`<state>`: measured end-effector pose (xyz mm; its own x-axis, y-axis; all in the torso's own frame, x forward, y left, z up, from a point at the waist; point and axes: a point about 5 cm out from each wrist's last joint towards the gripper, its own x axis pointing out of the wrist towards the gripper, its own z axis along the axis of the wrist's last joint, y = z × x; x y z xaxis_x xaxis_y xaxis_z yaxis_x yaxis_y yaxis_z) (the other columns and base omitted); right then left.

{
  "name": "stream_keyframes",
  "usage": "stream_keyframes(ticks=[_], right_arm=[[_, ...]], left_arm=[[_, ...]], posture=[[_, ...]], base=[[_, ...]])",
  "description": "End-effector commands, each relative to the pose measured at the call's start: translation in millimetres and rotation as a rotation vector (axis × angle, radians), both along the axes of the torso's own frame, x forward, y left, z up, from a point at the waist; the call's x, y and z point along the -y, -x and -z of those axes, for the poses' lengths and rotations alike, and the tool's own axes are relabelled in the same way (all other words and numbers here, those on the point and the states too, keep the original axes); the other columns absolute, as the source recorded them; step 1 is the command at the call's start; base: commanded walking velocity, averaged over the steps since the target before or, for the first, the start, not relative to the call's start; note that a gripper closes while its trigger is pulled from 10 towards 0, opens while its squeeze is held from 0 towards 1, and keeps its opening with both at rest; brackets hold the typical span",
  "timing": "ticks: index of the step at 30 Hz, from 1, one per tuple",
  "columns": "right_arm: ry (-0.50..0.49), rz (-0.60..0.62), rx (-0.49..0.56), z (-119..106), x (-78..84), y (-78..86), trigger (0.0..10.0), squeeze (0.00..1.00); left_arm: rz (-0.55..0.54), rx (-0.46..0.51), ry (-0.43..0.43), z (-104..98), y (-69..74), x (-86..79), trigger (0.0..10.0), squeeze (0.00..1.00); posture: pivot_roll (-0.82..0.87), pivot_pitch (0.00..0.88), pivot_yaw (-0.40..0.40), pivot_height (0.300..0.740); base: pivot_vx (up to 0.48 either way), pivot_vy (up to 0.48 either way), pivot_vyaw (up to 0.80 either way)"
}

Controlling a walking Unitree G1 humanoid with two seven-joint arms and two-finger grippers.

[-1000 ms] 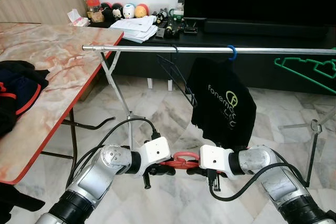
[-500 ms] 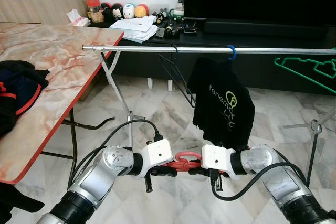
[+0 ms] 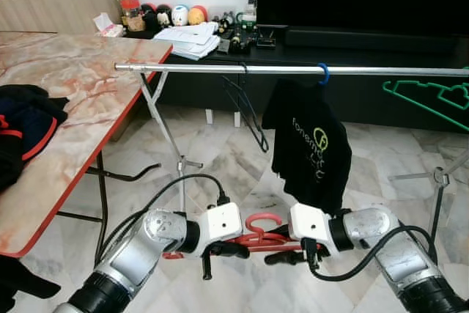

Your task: Hang hanger

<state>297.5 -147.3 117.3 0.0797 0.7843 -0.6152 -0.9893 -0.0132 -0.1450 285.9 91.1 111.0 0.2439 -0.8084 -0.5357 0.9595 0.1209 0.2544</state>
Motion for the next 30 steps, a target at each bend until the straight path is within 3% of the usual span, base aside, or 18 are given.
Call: stream_keyframes(ticks=[1, 18, 23, 27, 28, 29, 30], right_arm=[[0.024, -0.041, -0.04, 6, -0.4, 4.7, 10.0, 1.0], [0.058, -0.06, -0.017, 2, -5.3, -5.5, 10.0, 1.0], [0.098, -0.053, -0.016, 4, 1.7, -6.3, 10.0, 1.0], [0.131, 0.031, 0.024, 12, 7.8, -12.8, 10.0, 1.0], [0.14, 0.12, 0.059, 19, 11.5, -20.0, 10.0, 0.0], [0.14, 0.12, 0.059, 19, 11.5, -20.0, 10.0, 0.0], [0.133, 0.191, 0.065, 23, 14.6, -24.3, 10.0, 0.0]], left_arm=[[-0.071, 0.031, -0.074, 2, -7.5, -17.2, 0.0, 0.0], [-0.063, 0.025, -0.155, 7, -3.7, -31.7, 0.0, 0.0], [-0.096, 0.026, -0.199, 13, -4.7, -43.4, 0.0, 0.0], [-0.146, -0.006, -0.238, 21, -3.1, -60.0, 0.0, 0.0], [-0.194, -0.026, -0.217, 25, -3.9, -65.1, 0.0, 0.0], [-0.194, -0.026, -0.217, 25, -3.9, -65.1, 0.0, 0.0], [-0.232, -0.035, -0.2, 27, -4.8, -68.1, 2.9, 0.0]], posture=[[-0.02, 0.077, 0.068, 0.74], [-0.02, 0.081, 0.067, 0.74], [-0.01, 0.09, 0.062, 0.74], [-0.01, 0.092, 0.061, 0.74], [-0.02, 0.096, 0.061, 0.74], [-0.02, 0.096, 0.061, 0.74], [-0.02, 0.096, 0.058, 0.74]], base=[[0.0, 0.0, 0.0], [0.0, 0.0, 0.0], [0.0, 0.0, 0.0], [0.0, 0.0, 0.0], [0.0, 0.0, 0.0], [0.0, 0.0, 0.0], [0.0, 0.0, 0.0]])
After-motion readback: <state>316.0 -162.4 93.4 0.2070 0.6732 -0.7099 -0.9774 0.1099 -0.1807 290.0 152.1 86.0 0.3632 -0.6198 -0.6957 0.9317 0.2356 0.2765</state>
